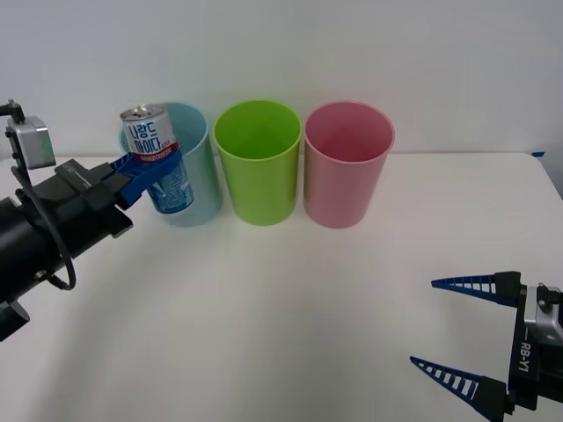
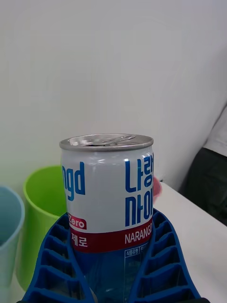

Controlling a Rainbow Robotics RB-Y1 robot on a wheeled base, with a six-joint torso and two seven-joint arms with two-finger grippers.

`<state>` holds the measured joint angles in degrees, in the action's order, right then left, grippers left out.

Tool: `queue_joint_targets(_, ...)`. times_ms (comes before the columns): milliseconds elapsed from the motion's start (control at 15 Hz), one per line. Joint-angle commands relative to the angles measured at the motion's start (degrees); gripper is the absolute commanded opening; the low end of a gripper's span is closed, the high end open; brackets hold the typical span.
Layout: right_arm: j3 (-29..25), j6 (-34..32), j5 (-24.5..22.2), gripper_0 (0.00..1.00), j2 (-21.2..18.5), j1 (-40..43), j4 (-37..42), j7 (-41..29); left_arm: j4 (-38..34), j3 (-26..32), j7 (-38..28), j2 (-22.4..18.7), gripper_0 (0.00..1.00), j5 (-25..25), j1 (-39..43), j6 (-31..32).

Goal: Put cans in the blue bin and PET bottles in the pink bin and trash in the green bin.

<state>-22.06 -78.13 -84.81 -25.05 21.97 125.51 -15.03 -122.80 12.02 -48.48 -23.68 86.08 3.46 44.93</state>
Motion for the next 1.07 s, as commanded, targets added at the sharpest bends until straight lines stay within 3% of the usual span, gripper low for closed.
queue_joint_targets(67, 0.0, 0.0, 0.0, 1.0, 0.0, 0.0, 0.0, 0.0, 4.8, -0.9, -0.1, -2.0, 0.04, 0.8, -5.4, -2.4)
queue_joint_targets(333, 0.0, 0.0, 0.0, 1.0, 0.0, 0.0, 0.0, 0.0, 14.8, -3.3, 0.0, -5.3, 0.04, 3.4, -15.0, -6.8)
queue_joint_targets(667, 0.0, 0.0, 0.0, 1.0, 0.0, 0.0, 0.0, 0.0, 26.1, -3.3, 1.5, -5.3, 0.04, 9.9, -24.8, -7.1)
queue_joint_targets(1067, 0.0, 0.0, 0.0, 1.0, 0.0, 0.0, 0.0, 0.0, 36.9, -3.9, 7.4, -5.3, 0.04, 12.2, -31.8, -8.2)
